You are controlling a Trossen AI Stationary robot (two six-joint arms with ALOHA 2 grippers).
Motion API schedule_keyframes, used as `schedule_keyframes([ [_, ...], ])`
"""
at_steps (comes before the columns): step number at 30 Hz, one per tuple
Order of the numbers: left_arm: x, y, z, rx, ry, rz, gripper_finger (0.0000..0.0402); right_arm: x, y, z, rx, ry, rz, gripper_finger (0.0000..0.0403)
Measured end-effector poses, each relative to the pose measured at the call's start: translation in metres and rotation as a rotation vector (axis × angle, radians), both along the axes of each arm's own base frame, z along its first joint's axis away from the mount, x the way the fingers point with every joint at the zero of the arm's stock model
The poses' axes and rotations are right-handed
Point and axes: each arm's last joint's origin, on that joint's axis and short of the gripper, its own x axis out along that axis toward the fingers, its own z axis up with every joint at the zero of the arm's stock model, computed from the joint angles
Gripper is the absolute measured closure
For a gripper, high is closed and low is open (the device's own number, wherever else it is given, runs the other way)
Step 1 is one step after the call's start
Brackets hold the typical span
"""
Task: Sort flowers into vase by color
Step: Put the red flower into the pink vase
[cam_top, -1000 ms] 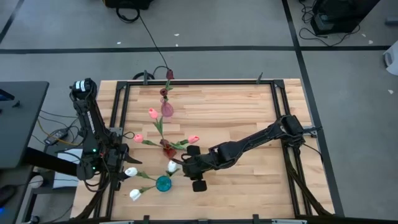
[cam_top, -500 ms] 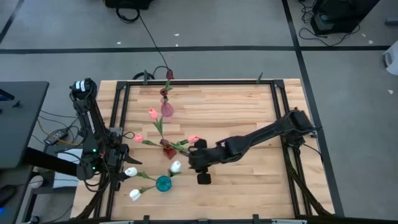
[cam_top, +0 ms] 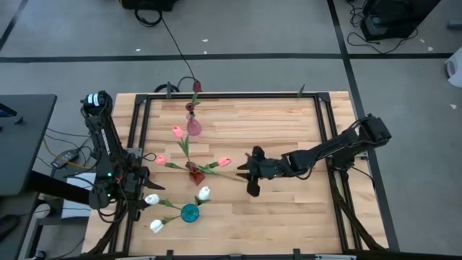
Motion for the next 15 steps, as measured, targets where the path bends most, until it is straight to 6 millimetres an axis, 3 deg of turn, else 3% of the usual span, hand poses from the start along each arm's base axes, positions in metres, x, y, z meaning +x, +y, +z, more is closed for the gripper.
schedule_keyframes([
  [6, 0.0, 0.001, 0.0, 0.027, -0.01, 0.024, 0.0188, 0.005, -0.014, -0.037, 0.083, 0.068, -0.062, 0.0277],
  [12, 0.0, 0.002, 0.0, 0.059, -0.027, 0.07, 0.0188, 0.048, -0.014, -0.052, 0.053, 0.2, -0.023, 0.0277],
  [15, 0.0, 0.003, 0.001, 0.06, -0.03, 0.08, 0.0188, 0.068, -0.016, -0.049, 0.015, 0.279, -0.022, 0.0277],
])
